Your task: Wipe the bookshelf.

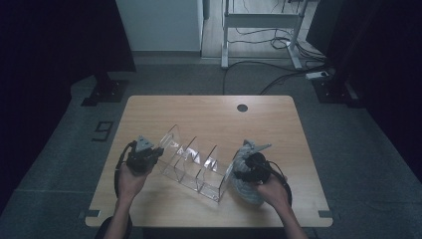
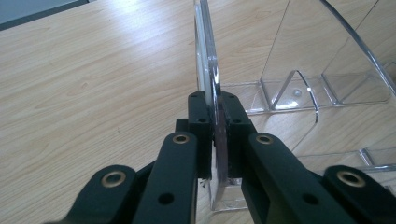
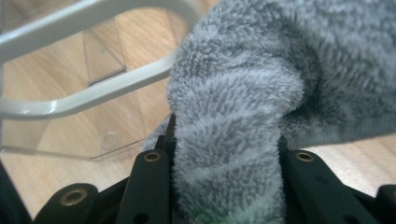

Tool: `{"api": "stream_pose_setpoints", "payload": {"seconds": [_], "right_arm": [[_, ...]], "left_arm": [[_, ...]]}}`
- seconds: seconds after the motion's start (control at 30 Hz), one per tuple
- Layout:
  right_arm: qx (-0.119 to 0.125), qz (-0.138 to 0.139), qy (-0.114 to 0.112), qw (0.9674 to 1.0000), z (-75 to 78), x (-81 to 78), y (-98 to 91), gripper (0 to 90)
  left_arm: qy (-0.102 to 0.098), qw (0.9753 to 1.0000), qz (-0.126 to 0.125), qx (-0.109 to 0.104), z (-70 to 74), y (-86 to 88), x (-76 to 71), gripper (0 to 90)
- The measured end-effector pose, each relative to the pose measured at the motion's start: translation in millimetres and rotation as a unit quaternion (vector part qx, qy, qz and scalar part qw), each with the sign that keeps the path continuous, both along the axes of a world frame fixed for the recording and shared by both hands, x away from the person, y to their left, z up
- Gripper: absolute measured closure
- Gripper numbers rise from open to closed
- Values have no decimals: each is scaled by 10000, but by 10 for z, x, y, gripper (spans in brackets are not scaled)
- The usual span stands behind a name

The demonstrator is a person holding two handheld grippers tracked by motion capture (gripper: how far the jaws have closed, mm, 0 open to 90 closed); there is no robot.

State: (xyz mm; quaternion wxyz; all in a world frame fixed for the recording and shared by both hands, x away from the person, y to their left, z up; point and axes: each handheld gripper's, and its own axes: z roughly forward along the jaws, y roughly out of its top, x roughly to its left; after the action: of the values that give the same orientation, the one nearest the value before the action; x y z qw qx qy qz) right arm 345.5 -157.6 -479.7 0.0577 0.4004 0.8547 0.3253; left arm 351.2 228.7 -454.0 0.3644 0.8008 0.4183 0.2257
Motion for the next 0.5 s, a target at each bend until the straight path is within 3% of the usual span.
{"api": "stream_pose_setpoints", "payload": {"seconds": [0.23, 0.5], "right_arm": [[6, -226, -54, 9997, -12, 101, -60, 642], [-96, -232, -70, 9997, -56, 134, -55, 642]], "left_arm": [[-5, 10000, 18, 23, 2, -15, -4, 856], [-3, 10000, 27, 36, 4, -22, -2, 854]]}}
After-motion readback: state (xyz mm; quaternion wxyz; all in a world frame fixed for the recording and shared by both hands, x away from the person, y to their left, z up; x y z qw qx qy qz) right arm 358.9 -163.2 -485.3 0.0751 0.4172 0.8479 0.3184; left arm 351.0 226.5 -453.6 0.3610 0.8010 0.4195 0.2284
